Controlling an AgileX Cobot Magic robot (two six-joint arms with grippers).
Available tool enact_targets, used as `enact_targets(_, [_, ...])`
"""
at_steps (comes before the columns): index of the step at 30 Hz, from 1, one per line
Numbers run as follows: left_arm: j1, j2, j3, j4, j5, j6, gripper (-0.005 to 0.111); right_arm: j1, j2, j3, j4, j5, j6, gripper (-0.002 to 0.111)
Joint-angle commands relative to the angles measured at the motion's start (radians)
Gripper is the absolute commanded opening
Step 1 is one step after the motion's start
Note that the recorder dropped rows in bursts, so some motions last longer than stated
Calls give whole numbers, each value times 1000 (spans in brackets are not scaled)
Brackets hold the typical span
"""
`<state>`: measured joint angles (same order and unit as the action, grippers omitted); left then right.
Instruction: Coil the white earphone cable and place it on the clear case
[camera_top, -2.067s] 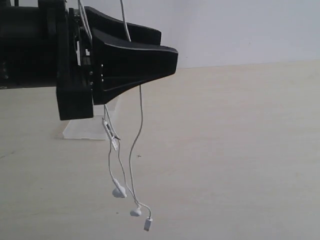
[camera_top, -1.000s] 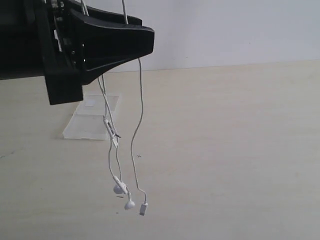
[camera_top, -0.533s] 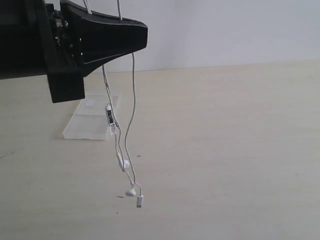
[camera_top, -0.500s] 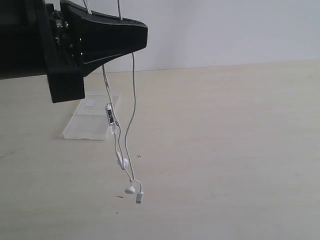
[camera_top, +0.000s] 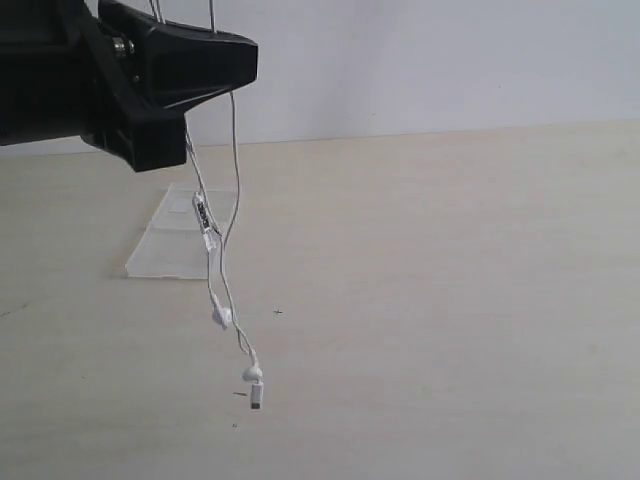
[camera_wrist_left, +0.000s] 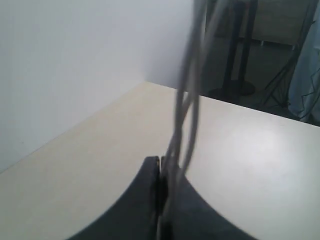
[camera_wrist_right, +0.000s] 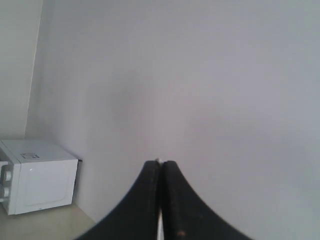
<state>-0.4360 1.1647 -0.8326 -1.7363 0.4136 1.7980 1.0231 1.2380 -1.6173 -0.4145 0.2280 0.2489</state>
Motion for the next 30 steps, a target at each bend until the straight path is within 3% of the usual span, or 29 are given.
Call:
enact_targets(1, [-3, -6, 3, -8, -85, 16, 0, 1, -42, -7, -3, 135, 16, 0])
enact_targets(4, [-2, -12, 3, -8, -119, 50, 0, 1, -69, -7, 7, 291, 16, 0])
enact_targets(9, [-2, -40, 3, -8, -167, 73, 0, 1, -99, -6, 63, 397, 4, 0])
enact_targets(18, [-2, -52, 3, -8, -206, 83, 0, 1, -137, -6, 84, 358, 14, 0])
enact_targets(30, [-2, -52, 3, -8, -247, 83, 0, 1, -188, -6, 83, 433, 12, 0])
